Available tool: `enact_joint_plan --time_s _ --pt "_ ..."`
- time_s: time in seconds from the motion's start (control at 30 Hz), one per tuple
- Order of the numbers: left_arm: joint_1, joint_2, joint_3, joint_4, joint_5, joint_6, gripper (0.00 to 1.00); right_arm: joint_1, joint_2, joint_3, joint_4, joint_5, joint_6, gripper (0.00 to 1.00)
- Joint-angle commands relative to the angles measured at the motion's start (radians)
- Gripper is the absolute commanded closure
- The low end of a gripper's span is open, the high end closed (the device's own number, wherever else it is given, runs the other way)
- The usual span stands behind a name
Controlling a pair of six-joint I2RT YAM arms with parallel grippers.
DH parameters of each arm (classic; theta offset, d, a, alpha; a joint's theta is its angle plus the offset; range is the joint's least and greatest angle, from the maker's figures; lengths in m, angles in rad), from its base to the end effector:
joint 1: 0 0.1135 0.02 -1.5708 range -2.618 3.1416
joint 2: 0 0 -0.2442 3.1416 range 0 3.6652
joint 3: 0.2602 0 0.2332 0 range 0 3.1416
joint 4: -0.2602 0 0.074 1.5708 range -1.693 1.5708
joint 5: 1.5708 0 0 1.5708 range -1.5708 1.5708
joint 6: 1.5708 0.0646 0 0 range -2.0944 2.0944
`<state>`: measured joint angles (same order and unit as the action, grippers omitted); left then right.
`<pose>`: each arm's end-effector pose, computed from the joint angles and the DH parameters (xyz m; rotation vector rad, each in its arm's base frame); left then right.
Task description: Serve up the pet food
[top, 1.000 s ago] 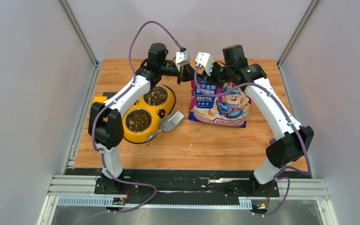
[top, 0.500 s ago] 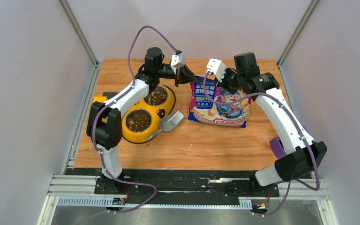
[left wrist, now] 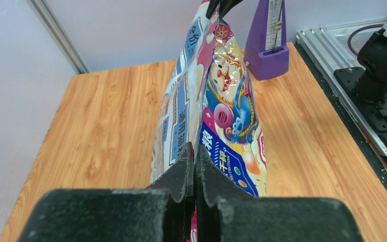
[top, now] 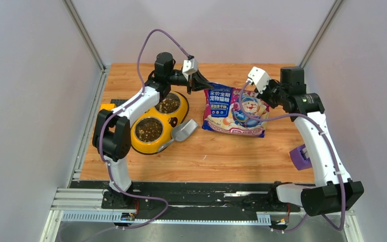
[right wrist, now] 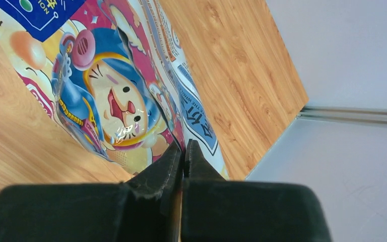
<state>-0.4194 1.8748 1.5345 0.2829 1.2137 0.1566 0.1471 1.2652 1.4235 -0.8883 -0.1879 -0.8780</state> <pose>0.3608 -0.2271 0.3223 1.3154 1.1137 -1.1704 0.2574 0.0503 0.3495 -1.2063 1.9472 -0.1642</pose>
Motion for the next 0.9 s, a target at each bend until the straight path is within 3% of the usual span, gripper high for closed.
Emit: enact_joint_plan --time_s 0.0,0.27,0.6,0.67,0.7,0.73,0.77,0.83,0.87 --pt "0.137 -0.055 -0.018 -0.011 -0.052 -0.009 1.00 -0.130 -0.070 -0.060 -0.094 0.277 -0.045 1.00" --pt "0.139 -0.055 -0.020 -0.021 -0.052 -0.005 1.00 -0.257 -0.119 -0.091 -0.017 0.309 -0.095 1.00" --pt "0.140 -0.054 -0.012 0.004 -0.027 -0.029 1.00 -0.327 -0.133 -0.086 0.106 0.311 -0.105 1.00" --pt "0.139 -0.053 -0.021 0.085 -0.015 -0.090 0.74 -0.323 -0.127 -0.059 0.099 0.256 -0.068 1.00" --pt "0.139 -0.054 -0.037 0.127 -0.012 -0.156 0.57 -0.322 -0.125 -0.045 0.099 0.224 -0.050 1.00" --pt "0.138 -0.057 -0.048 0.233 -0.013 -0.194 0.50 -0.321 -0.121 -0.033 0.099 0.189 -0.032 0.98" --pt "0.138 -0.058 -0.067 0.289 -0.023 -0.264 0.22 -0.318 -0.118 -0.024 0.099 0.154 -0.014 0.90" --pt "0.137 -0.061 -0.073 0.390 -0.040 -0.333 0.03 -0.313 -0.111 -0.001 0.108 0.111 0.026 0.68" --pt "0.138 -0.064 -0.069 0.403 -0.045 -0.345 0.02 -0.313 -0.109 0.012 0.118 0.094 0.054 0.60"
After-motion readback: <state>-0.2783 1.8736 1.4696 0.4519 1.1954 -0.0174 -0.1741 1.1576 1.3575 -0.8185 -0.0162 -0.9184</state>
